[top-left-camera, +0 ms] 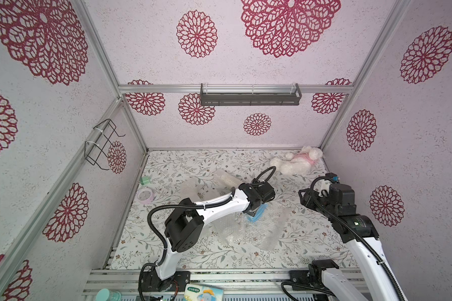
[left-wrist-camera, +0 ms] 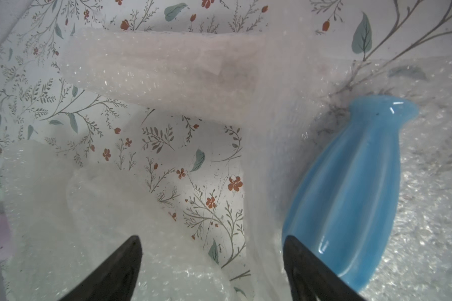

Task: Unwrap the vase from the bubble wrap
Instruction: Unwrap the bubble wrap at the center of the board.

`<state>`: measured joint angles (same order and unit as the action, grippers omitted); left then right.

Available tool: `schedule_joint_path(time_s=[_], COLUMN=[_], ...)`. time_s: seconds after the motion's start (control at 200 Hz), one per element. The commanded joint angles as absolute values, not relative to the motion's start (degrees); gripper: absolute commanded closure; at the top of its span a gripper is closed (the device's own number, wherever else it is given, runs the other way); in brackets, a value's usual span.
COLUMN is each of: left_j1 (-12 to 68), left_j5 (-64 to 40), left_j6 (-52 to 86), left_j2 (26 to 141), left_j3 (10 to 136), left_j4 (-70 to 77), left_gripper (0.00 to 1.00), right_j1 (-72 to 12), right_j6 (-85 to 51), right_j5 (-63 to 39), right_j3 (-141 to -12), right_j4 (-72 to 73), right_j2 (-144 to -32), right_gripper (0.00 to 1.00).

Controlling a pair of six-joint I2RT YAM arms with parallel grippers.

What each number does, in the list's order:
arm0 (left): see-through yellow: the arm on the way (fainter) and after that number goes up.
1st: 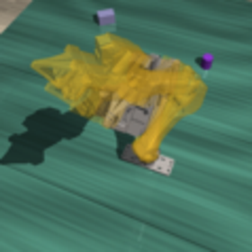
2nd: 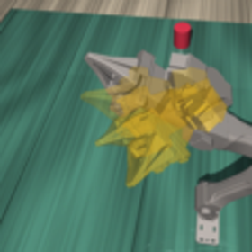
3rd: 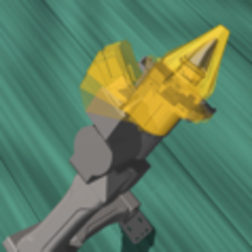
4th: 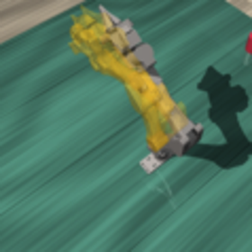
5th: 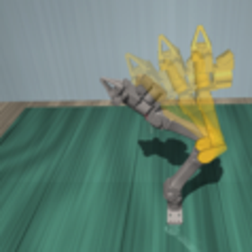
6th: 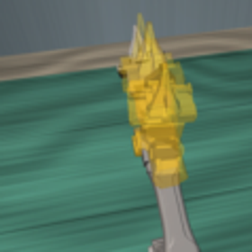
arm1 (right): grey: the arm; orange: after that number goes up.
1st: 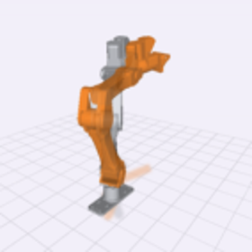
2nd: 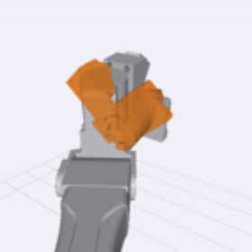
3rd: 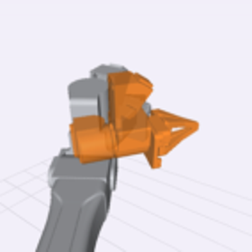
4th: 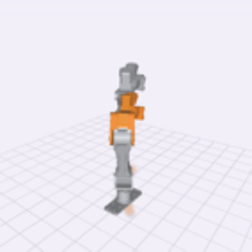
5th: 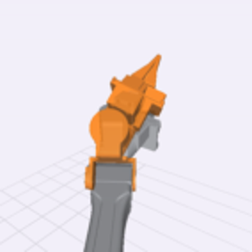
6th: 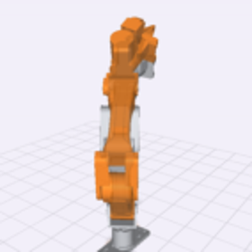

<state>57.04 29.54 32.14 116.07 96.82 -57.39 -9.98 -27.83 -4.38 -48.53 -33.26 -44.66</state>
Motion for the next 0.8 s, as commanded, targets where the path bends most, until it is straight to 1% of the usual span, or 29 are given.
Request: schedule_joint_path(time_s=[0.0, 0.1, 0.235, 0.335, 0.425, 0.635, 0.796], left_j1=[55.41, 53.75, 50.99, 49.49, 48.98, 48.87, 48.78], left_j5=[26.61, 25.35, 22.84, 21.04, 19.73, 16.41, 14.99], left_j6=[34.11, 33.85, 34.05, 34.02, 33.71, 32.64, 31.1], left_j2=[114.36, 114.12, 113.12, 109.7, 108.02, 104.35, 101.83], left_j3=[95.18, 93.9, 90.34, 87.59, 85.97, 82.92, 81.58], left_j4=[-53.93, -53.17, -50.57, -48.22, -46.61, -43.68, -43.34], left_gripper=[0.12, 0.13, 0.13, 0.13, 0.13, 0.12, 0.11], right_j1=[-15.62, -20.73, -26.5, -28.39, -29.98, -32.68, -33.66], right_j6=[-33.9, -40.51, -48.75, -54.39, -58.36, -64.82, -67.81], right_j5=[0.0, 0.81, 6.31, 8.32, 10.36, 12.47, 12.91], right_j3=[-45.65, -41.67, -38.77, -37.84, -39.28, -44.27, -46.12], right_j4=[-27.33, -21.52, -16.98, -14.3, -14.67, -17.16, -16.27], right_j2=[-45.38, -47.06, -50.53, -53.05, -56.6, -66.46, -72.28], right_gripper=[0.41, 0.41, 0.42, 0.42, 0.42, 0.4, 0.39])
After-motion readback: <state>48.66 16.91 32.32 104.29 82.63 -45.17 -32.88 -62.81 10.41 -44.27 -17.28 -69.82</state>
